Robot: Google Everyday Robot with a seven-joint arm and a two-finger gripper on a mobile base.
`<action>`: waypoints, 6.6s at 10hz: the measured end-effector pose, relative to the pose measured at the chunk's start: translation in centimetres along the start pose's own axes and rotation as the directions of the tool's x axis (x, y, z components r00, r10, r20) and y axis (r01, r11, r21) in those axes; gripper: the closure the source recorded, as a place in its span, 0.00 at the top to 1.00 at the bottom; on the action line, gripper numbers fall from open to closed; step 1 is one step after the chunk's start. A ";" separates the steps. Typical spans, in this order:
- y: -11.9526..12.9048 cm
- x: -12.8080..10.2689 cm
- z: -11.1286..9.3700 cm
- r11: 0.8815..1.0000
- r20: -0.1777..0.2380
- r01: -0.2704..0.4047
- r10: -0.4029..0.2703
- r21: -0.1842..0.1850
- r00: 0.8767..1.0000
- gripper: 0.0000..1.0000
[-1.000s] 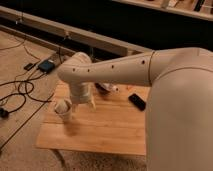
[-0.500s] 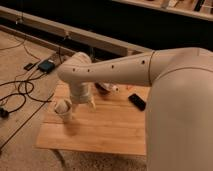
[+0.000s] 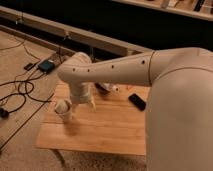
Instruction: Move the arm in a circular motion
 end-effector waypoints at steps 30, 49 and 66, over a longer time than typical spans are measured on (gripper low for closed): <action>-10.6 -1.5 -0.2 0.985 -0.049 -0.170 0.168 -0.037 0.985 0.65; 5.5 -6.7 -0.5 0.978 -0.080 0.201 -0.204 -0.049 0.976 0.65; -17.8 -7.8 -2.3 0.956 0.023 -0.285 0.287 -0.065 0.958 0.65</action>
